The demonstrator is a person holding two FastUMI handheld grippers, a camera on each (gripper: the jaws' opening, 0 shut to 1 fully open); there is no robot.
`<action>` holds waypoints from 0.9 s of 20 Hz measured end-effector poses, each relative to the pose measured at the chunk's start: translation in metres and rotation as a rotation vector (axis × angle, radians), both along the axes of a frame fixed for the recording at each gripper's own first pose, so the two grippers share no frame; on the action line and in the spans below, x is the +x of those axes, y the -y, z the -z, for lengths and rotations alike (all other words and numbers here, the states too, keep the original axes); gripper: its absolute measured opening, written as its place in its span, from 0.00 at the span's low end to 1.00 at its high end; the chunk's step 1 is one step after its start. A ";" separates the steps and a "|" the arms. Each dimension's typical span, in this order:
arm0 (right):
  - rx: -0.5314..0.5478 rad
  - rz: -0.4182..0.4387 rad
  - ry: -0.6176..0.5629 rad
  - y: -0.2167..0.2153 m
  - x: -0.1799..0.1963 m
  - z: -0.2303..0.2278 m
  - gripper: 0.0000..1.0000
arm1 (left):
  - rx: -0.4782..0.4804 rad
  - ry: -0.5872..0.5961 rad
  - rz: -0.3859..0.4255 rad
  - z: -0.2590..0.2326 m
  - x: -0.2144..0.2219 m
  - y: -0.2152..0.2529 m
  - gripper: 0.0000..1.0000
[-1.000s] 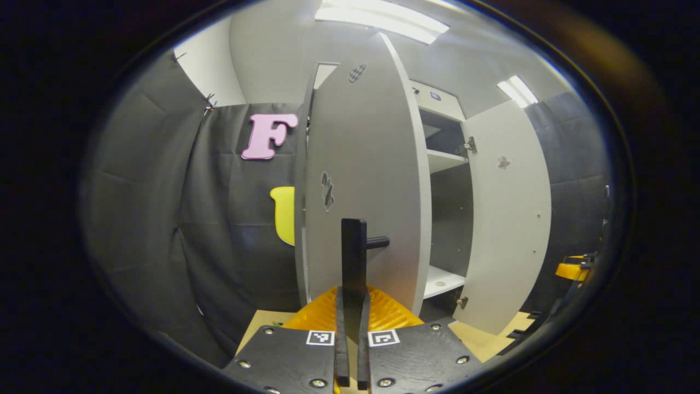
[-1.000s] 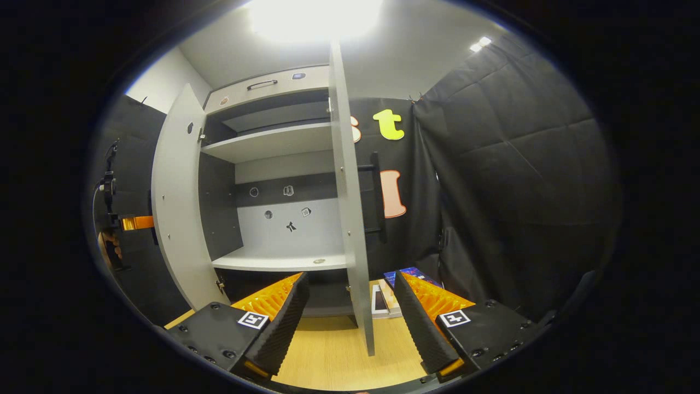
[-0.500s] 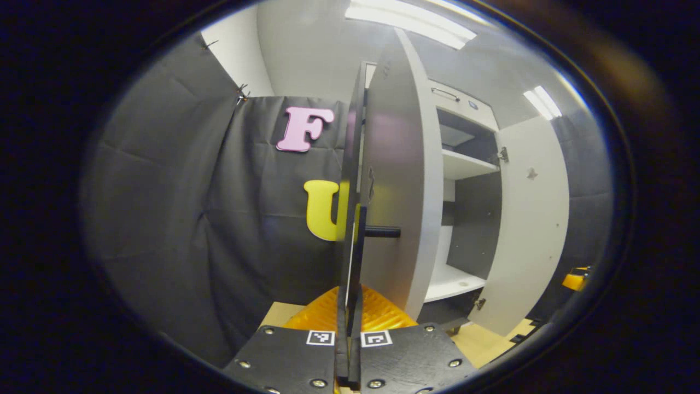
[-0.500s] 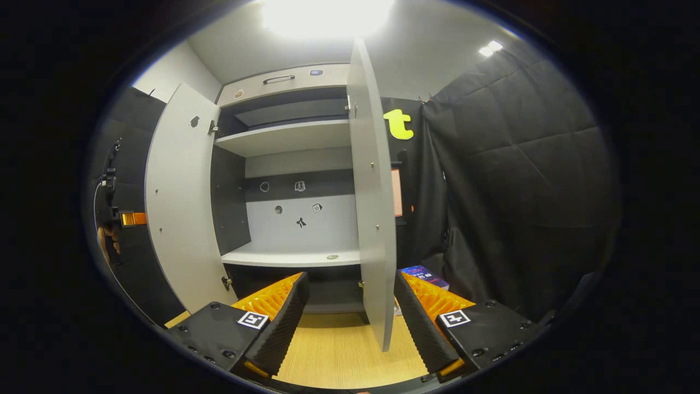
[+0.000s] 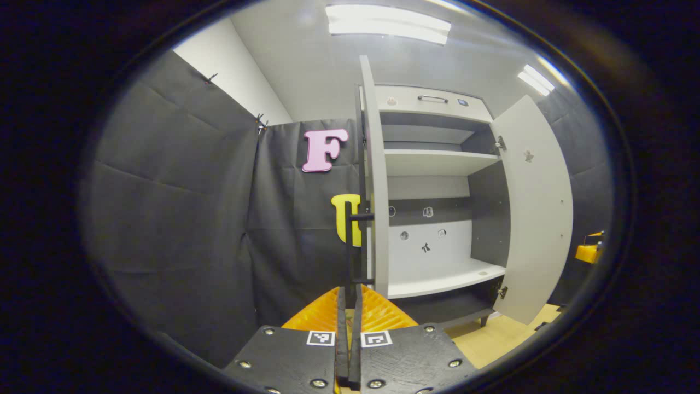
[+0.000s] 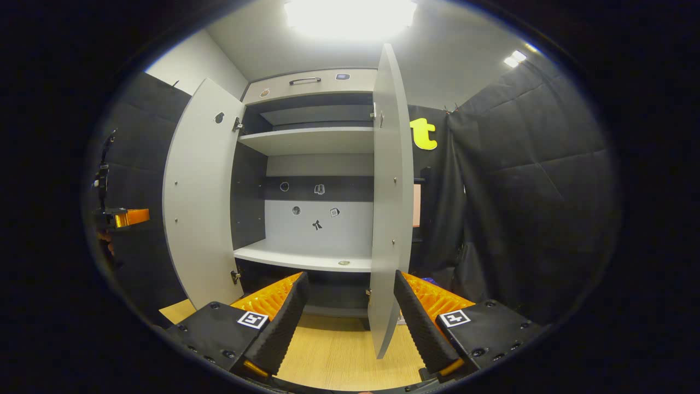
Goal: Open the right door of the double-door shoe cabinet with the right hand, and open the left door with the left hand.
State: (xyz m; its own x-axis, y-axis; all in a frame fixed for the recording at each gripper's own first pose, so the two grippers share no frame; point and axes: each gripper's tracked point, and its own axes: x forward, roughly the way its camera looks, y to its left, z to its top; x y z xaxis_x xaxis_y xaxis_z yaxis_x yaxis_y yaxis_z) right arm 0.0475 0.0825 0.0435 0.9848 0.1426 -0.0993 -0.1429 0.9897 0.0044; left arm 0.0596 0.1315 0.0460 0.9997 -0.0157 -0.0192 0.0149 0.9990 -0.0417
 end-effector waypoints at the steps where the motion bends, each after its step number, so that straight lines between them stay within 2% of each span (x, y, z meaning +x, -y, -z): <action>1: -0.005 -0.004 0.008 0.002 -0.003 0.001 0.93 | 0.002 -0.012 -0.011 0.006 -0.012 0.007 0.02; 2: -0.010 -0.011 0.012 0.003 -0.007 0.002 0.97 | -0.002 -0.026 -0.022 0.012 -0.023 0.013 0.02; 6: 0.009 -0.033 0.005 0.002 -0.019 0.013 0.98 | -0.024 -0.047 -0.046 0.029 -0.061 0.038 0.00; 11: 0.021 -0.027 0.010 0.010 -0.035 0.019 0.98 | 0.013 -0.053 -0.098 0.039 -0.098 0.054 0.08; 16: 0.053 -0.013 -0.008 0.018 -0.043 0.027 0.98 | 0.036 -0.044 -0.104 0.047 -0.120 0.072 0.36; 18: 0.055 -0.004 -0.007 0.021 -0.046 0.026 0.98 | 0.048 -0.046 -0.104 0.054 -0.122 0.078 0.68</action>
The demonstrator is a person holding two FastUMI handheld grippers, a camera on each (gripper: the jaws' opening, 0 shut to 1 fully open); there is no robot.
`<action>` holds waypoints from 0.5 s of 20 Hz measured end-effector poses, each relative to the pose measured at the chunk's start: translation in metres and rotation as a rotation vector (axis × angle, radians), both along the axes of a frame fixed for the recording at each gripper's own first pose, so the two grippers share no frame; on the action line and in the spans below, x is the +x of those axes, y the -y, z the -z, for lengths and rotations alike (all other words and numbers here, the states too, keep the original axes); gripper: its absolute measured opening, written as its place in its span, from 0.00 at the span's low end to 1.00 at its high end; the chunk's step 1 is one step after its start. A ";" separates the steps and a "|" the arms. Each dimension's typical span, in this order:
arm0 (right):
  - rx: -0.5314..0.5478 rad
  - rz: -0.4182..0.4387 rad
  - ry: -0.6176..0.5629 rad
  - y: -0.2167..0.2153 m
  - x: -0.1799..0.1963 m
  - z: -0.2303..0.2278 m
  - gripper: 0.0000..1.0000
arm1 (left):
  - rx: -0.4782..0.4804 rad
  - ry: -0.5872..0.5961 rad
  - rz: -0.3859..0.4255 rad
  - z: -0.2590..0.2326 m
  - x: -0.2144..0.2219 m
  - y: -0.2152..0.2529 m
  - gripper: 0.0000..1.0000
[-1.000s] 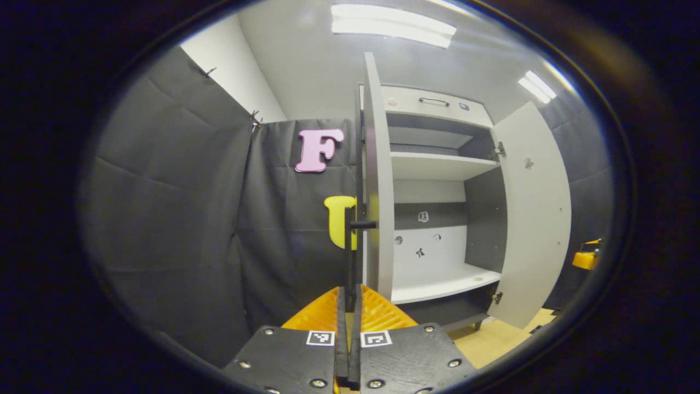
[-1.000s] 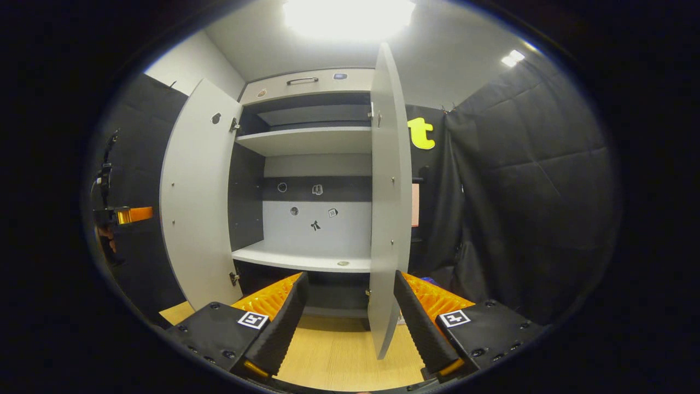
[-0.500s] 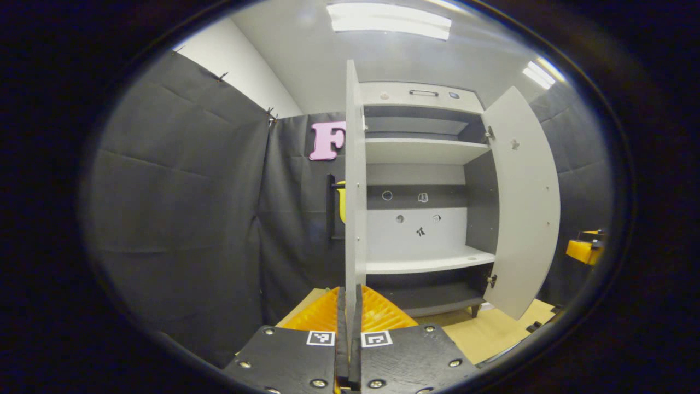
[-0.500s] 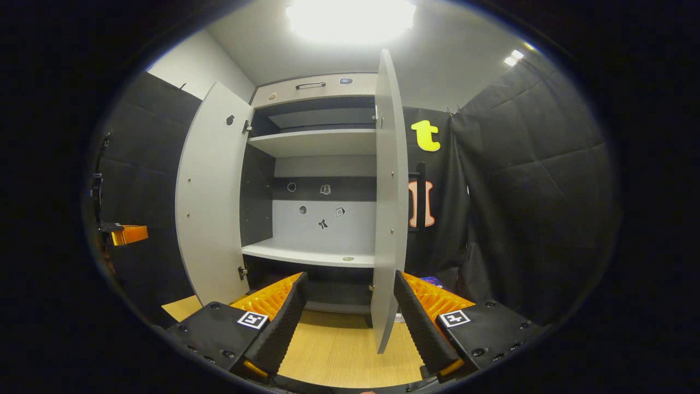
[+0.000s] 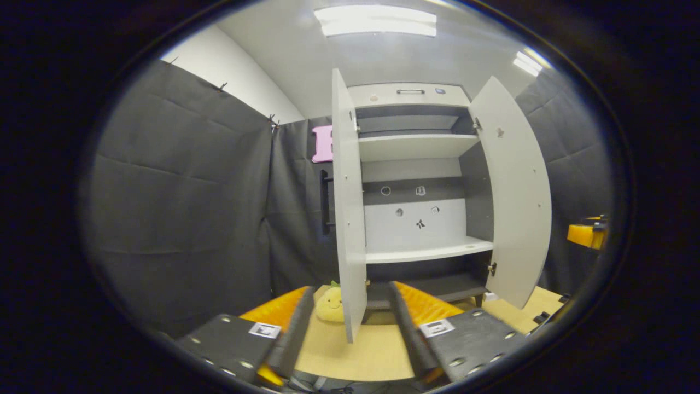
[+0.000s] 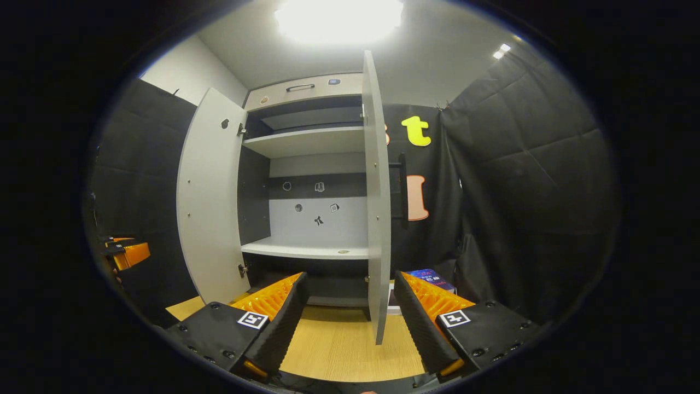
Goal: Open the right door of the double-door shoe cabinet with the right hand, and open the left door with the left hand.
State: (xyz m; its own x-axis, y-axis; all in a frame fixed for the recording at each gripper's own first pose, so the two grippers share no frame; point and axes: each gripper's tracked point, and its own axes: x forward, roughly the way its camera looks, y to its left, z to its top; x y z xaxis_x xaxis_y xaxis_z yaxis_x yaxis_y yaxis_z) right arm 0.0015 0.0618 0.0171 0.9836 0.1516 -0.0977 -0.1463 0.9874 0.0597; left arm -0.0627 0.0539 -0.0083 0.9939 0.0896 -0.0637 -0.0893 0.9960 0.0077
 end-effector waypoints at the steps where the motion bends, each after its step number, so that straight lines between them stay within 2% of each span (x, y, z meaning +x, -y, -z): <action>1: 0.001 0.005 0.003 0.002 -0.001 0.000 0.97 | 0.011 -0.004 -0.008 0.003 0.001 0.001 0.84; 2: 0.002 0.010 0.007 0.002 -0.002 0.000 0.98 | 0.019 -0.006 -0.009 0.004 -0.004 0.002 1.00; 3: 0.003 0.014 0.009 0.003 -0.002 0.000 0.98 | 0.026 -0.009 -0.012 0.005 -0.004 0.002 1.00; 4: 0.003 0.015 0.009 0.002 -0.002 0.000 0.97 | 0.028 -0.012 -0.013 0.007 -0.005 0.002 0.95; 7: 0.000 0.018 0.014 0.001 -0.004 -0.002 0.98 | 0.019 -0.003 -0.023 0.005 -0.006 0.000 1.00; 10: -0.009 0.021 0.025 0.001 -0.004 -0.001 0.98 | 0.005 0.028 -0.054 -0.003 -0.005 -0.009 1.00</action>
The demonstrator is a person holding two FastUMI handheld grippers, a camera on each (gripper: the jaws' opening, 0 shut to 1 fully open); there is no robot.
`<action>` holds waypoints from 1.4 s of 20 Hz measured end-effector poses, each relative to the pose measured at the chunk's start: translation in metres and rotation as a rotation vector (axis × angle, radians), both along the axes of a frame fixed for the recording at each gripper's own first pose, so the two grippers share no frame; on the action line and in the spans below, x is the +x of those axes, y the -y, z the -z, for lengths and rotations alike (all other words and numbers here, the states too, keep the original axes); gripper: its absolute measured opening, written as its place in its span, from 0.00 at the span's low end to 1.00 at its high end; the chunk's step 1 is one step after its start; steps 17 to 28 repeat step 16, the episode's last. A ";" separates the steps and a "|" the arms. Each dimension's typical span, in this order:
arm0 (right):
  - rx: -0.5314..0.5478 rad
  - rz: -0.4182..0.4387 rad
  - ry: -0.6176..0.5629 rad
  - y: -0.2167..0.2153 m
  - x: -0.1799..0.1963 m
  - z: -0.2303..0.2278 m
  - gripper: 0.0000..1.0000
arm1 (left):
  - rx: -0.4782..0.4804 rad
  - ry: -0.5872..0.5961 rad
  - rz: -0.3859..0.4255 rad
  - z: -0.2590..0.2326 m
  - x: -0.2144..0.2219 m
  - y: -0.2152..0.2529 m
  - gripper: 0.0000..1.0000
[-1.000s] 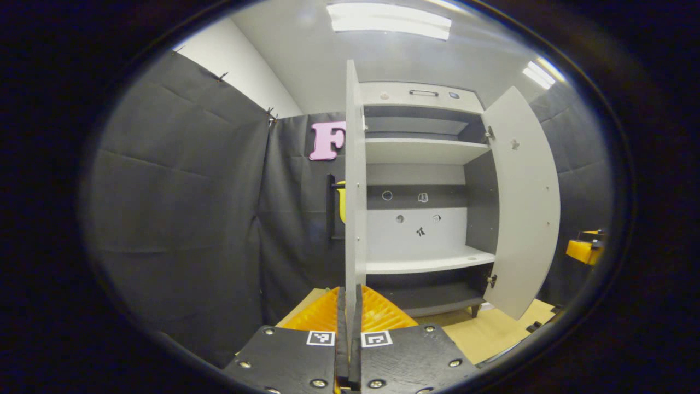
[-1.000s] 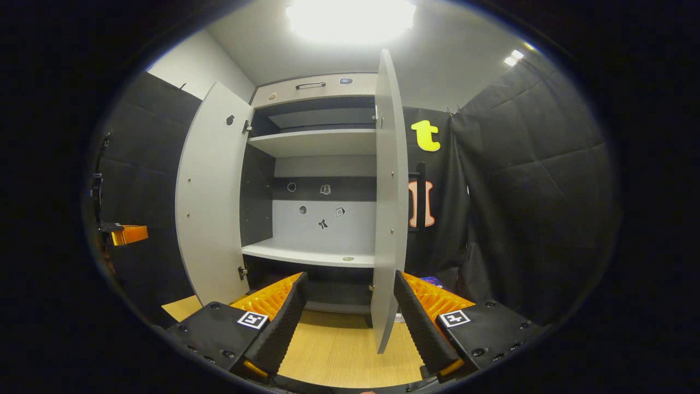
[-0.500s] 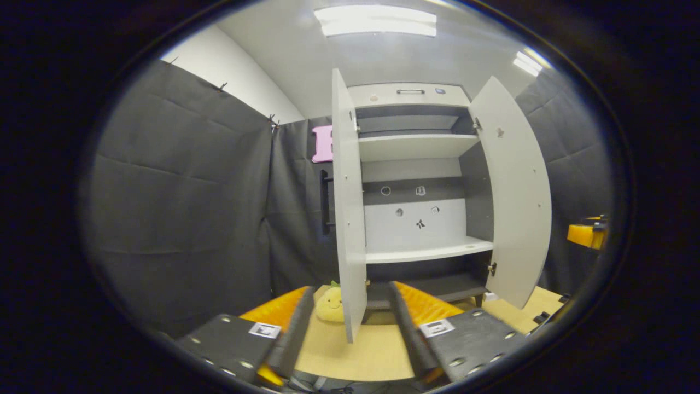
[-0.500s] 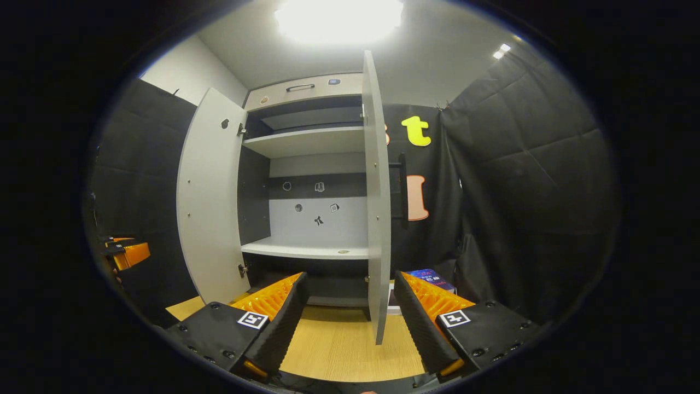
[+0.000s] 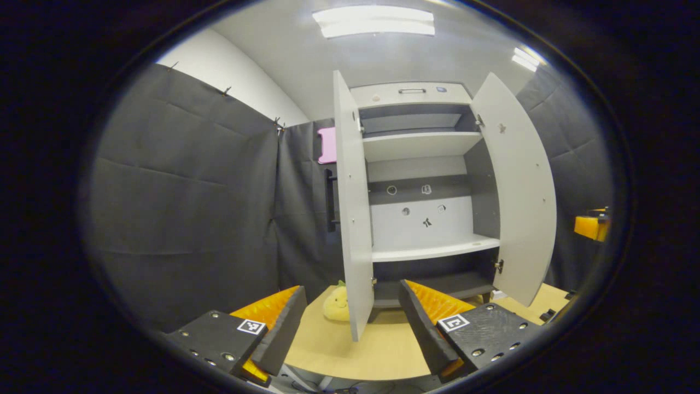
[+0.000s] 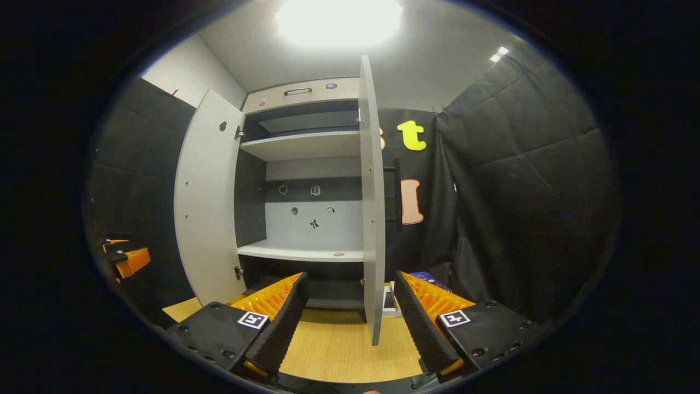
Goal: Open the right door of the double-door shoe cabinet with the right hand, and open the left door with the left hand.
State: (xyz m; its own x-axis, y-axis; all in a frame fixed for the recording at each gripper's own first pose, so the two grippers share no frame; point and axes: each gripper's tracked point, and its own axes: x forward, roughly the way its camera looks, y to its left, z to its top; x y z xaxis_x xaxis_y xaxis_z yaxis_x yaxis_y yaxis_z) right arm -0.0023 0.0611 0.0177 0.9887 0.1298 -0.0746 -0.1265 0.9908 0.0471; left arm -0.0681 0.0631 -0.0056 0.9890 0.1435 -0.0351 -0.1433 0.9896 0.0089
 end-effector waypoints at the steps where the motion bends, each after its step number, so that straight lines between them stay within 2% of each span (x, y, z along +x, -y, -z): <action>1: -0.003 -0.002 0.000 -0.001 -0.001 0.001 0.97 | -0.005 0.006 -0.005 -0.002 0.000 -0.003 1.00; 2: -0.004 -0.003 0.001 -0.002 -0.001 0.001 0.98 | -0.009 0.010 -0.009 -0.003 0.000 -0.006 0.98; 5: -0.005 -0.003 0.012 -0.003 0.000 -0.002 0.98 | -0.007 0.007 -0.017 -0.003 0.001 -0.008 1.00; 7: -0.008 -0.005 0.016 -0.004 0.001 -0.002 0.97 | -0.011 0.010 -0.010 -0.005 0.000 -0.006 0.95; 8: -0.009 -0.004 0.017 -0.005 0.002 -0.001 0.97 | -0.009 0.014 -0.006 -0.006 0.001 -0.005 1.00; 28: -0.006 -0.009 0.021 -0.008 0.007 -0.002 0.98 | 0.020 0.008 0.015 -0.007 0.003 0.001 1.00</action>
